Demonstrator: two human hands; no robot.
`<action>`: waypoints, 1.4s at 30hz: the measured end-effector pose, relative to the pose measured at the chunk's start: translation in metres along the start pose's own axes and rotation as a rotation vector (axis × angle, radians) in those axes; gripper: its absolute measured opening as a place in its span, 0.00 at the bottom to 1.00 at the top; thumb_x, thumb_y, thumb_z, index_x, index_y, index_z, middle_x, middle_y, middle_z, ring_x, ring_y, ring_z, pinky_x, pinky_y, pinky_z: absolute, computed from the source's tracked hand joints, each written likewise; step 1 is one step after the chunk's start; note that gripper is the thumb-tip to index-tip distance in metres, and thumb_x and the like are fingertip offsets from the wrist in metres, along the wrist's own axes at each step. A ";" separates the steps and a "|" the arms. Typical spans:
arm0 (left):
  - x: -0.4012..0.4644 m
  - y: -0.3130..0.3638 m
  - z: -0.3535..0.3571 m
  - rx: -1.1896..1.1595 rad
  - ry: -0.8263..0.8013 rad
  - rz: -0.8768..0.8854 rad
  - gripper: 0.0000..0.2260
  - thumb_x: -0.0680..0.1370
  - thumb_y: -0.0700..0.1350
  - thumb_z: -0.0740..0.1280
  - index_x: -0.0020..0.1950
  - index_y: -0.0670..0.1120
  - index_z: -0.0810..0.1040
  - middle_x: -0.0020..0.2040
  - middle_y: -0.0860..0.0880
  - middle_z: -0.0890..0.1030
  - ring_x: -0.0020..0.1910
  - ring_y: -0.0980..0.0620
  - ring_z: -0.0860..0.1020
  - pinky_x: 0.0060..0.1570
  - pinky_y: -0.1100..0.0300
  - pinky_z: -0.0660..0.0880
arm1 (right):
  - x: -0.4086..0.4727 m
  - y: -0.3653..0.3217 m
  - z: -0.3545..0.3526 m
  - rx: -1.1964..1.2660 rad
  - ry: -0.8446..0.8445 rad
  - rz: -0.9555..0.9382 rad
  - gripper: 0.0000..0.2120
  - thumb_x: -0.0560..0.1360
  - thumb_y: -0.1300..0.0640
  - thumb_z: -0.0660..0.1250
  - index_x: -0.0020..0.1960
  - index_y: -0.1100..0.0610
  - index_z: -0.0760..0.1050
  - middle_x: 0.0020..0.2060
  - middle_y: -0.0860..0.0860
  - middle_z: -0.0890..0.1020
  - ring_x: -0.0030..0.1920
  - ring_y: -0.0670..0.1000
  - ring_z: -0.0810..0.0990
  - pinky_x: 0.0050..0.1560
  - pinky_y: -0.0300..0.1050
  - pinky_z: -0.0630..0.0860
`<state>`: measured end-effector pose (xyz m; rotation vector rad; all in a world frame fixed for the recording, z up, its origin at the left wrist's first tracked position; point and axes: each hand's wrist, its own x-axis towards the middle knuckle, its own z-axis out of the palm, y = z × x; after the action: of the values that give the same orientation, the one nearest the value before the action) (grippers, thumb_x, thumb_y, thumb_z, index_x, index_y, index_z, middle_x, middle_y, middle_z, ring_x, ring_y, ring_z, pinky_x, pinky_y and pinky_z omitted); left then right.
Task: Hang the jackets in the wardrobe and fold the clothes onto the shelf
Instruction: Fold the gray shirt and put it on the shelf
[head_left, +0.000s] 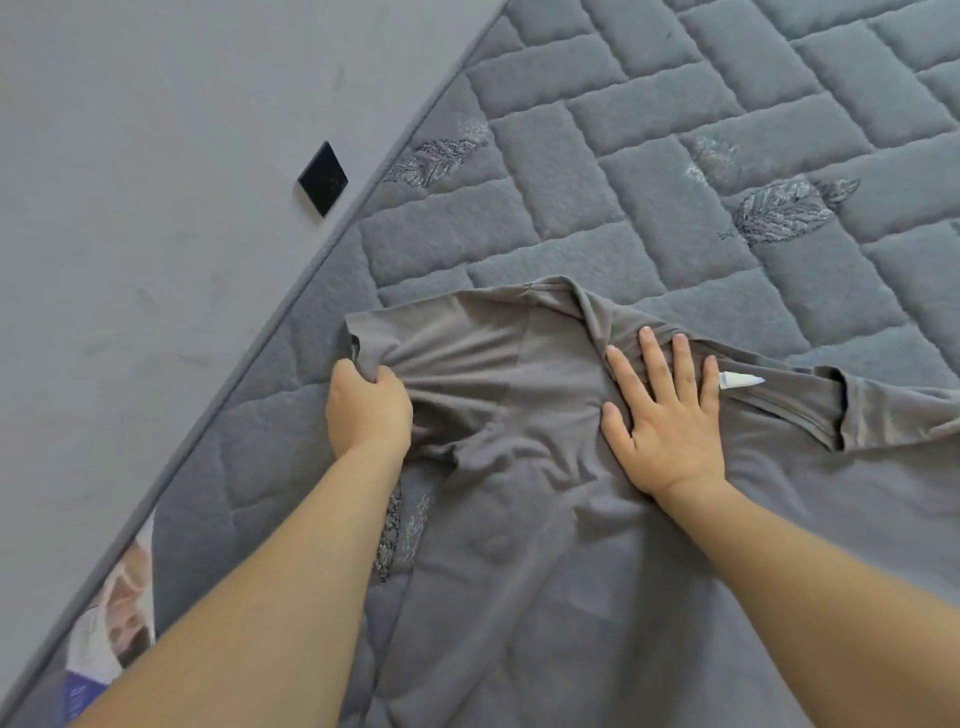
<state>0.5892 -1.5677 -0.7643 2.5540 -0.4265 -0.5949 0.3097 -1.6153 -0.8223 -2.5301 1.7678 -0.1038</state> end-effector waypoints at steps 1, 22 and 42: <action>0.006 -0.002 -0.004 -0.044 0.011 0.065 0.09 0.81 0.49 0.60 0.56 0.44 0.70 0.48 0.47 0.77 0.52 0.39 0.76 0.44 0.51 0.69 | 0.000 0.001 -0.001 0.000 -0.002 0.002 0.30 0.76 0.41 0.52 0.77 0.46 0.62 0.78 0.54 0.58 0.78 0.62 0.51 0.75 0.65 0.45; -0.173 0.041 0.070 0.578 -0.333 0.981 0.23 0.80 0.58 0.59 0.73 0.52 0.67 0.64 0.43 0.73 0.63 0.39 0.71 0.57 0.47 0.70 | -0.095 0.123 -0.055 0.017 0.015 0.349 0.32 0.77 0.44 0.48 0.78 0.57 0.59 0.78 0.56 0.59 0.77 0.58 0.55 0.76 0.62 0.43; -0.395 0.031 0.182 0.571 -0.485 1.506 0.24 0.73 0.54 0.64 0.67 0.48 0.70 0.62 0.46 0.72 0.56 0.41 0.72 0.49 0.47 0.71 | -0.144 0.338 -0.100 0.362 -0.142 1.000 0.39 0.73 0.39 0.67 0.76 0.55 0.58 0.75 0.57 0.61 0.73 0.62 0.61 0.69 0.57 0.61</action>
<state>0.1578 -1.5068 -0.7617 1.6359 -2.5600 -0.4481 -0.0648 -1.5970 -0.7543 -1.1876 2.4192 -0.1648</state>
